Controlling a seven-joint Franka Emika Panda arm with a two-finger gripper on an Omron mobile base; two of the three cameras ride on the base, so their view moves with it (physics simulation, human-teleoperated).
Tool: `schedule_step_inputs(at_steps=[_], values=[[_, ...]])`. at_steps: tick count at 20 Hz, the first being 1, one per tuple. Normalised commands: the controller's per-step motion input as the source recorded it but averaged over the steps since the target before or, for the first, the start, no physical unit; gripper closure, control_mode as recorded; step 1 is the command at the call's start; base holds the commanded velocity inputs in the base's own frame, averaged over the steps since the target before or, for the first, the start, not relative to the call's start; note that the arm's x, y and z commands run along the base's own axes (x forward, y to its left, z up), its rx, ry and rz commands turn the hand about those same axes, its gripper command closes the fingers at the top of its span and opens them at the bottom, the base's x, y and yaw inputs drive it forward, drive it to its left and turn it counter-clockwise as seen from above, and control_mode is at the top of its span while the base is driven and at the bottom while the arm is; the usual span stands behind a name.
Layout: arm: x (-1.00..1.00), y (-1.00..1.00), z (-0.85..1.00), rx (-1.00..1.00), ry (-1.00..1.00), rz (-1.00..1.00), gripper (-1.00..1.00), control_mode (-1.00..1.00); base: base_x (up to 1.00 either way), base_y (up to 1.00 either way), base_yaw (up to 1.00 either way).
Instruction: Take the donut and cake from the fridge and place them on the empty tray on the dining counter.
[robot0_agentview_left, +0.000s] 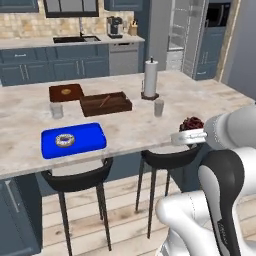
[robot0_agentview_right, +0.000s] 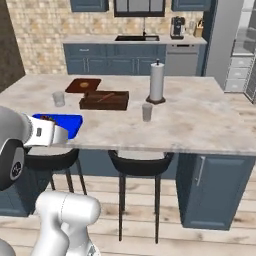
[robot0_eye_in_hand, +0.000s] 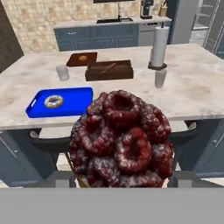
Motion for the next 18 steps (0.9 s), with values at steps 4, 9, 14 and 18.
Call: schedule_step_inputs(at_steps=[4, 9, 14, 18], values=[[0.00, 0.00, 0.00, 0.00, 0.00, 0.00, 1.00, 1.00, 0.93, 1.00, 0.00], [0.00, 0.00, 0.00, 0.00, 0.00, 0.00, 1.00, 1.00, 0.85, 0.16, 0.19], [0.00, 0.00, 0.00, 0.00, 0.00, 0.00, 1.00, 1.00, 0.36, 0.01, 0.40], [0.00, 0.00, 0.00, 0.00, 0.00, 0.00, 1.00, 1.00, 0.07, 0.29, 0.41]])
